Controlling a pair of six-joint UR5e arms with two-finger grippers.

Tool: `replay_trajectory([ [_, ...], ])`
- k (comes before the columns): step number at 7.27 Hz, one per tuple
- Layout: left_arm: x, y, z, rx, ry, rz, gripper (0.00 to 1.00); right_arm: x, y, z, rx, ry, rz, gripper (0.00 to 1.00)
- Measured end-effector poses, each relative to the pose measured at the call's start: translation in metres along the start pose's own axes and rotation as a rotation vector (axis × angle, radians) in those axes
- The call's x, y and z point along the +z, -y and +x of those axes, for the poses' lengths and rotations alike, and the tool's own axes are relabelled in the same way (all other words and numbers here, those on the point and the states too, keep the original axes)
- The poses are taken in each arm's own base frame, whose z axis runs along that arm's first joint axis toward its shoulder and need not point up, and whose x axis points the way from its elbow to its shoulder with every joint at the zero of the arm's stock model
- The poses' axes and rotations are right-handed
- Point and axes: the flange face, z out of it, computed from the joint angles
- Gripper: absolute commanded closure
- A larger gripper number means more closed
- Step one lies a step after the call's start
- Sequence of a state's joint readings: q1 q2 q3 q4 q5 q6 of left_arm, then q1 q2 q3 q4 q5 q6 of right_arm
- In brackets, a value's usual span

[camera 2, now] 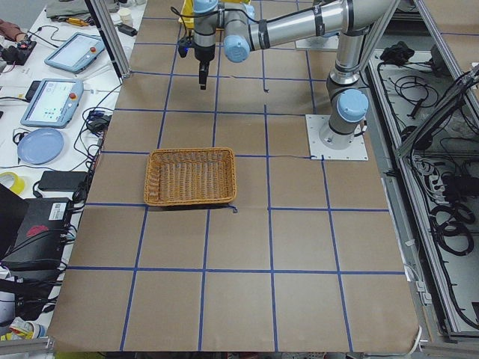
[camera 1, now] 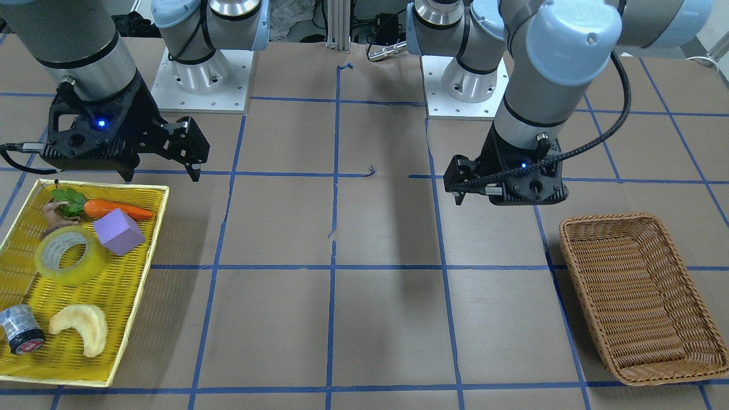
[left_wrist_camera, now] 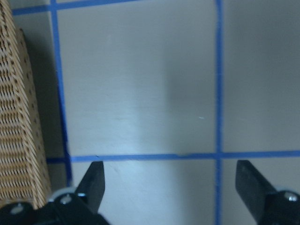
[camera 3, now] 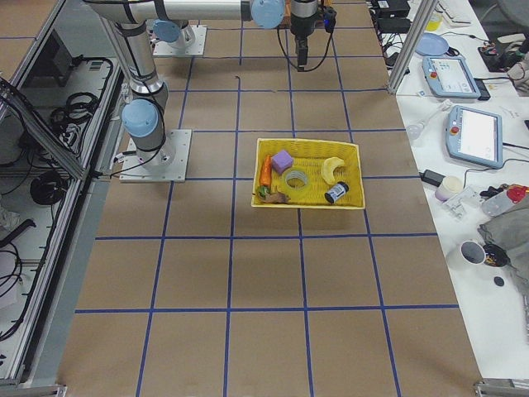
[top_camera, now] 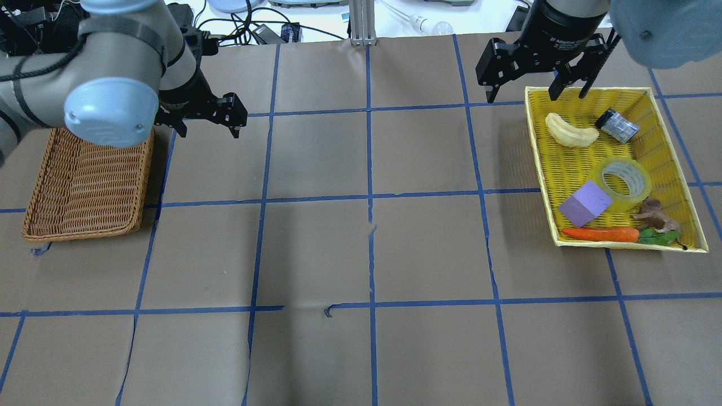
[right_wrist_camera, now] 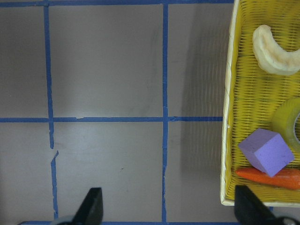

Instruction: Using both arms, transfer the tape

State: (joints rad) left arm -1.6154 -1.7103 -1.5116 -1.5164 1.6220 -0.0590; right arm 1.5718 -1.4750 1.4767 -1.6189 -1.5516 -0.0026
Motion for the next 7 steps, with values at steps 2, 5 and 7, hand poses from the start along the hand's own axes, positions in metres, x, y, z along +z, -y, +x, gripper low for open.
replay_trajectory([
  [2, -0.0226, -0.0175, 0.0157, -0.010, -0.057, -0.075, 0.00, 0.0002, -0.0003, 0.0007, 0.001, 0.000, -0.003, 0.00],
  [5, -0.0164, -0.0161, 0.0186, -0.011, -0.065, -0.098, 0.00, 0.0004, -0.0004, 0.0011, 0.002, 0.000, -0.005, 0.00],
  [7, -0.0157, -0.0159, 0.0186, -0.010, -0.063, -0.098, 0.00, 0.0004, -0.0005, 0.0013, 0.001, 0.000, -0.005, 0.00],
])
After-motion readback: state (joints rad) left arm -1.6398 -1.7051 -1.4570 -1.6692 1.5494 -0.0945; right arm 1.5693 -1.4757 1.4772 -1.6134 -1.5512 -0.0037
